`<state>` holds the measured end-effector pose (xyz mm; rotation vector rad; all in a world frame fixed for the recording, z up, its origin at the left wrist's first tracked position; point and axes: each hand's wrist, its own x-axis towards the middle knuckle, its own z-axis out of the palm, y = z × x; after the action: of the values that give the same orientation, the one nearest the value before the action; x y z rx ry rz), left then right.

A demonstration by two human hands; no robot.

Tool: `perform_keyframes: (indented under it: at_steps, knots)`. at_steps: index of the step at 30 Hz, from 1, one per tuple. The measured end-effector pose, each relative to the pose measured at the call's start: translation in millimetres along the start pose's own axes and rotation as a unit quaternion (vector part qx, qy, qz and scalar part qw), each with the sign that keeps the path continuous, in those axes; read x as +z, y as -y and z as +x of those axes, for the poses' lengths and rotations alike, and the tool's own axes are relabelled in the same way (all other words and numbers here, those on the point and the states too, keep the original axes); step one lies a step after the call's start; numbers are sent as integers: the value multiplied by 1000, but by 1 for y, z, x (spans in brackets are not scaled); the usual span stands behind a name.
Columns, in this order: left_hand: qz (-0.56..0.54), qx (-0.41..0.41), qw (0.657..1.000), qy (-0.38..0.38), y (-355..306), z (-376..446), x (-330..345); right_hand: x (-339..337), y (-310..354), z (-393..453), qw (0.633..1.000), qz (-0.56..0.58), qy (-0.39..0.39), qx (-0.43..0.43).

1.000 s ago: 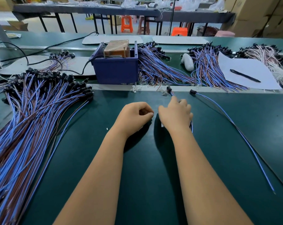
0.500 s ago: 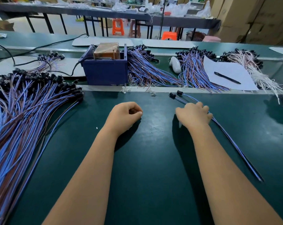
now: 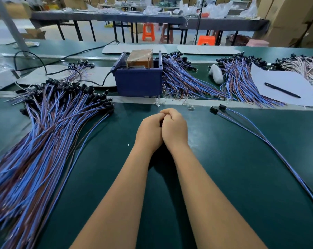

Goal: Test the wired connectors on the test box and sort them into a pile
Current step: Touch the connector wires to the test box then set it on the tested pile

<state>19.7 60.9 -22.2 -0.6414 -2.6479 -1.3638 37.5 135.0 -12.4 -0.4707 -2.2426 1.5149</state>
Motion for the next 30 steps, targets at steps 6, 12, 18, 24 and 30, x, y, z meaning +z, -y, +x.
perform_keyframes:
  at_steps: [6, 12, 18, 24, 30]
  knots:
    - [-6, -19, 996, -89, -1, 1, -2, -4, -1, -2, 999, 37, 20, -22]
    - [26, -37, 957, -286, -5, -4, -29, -7, -4, -4, 997, 15, 56, -46]
    - [155, -250, 921, -256, 34, -10, -69, -6, -6, -5, 995, -22, 86, -52]
    - [187, -244, 930, -204, 45, -3, -70, -7, -5, -5, 992, -46, 99, -57]
    - [-58, -95, 964, -240, 25, 1, -49, -5, -4, -5, 996, 6, 74, -51]
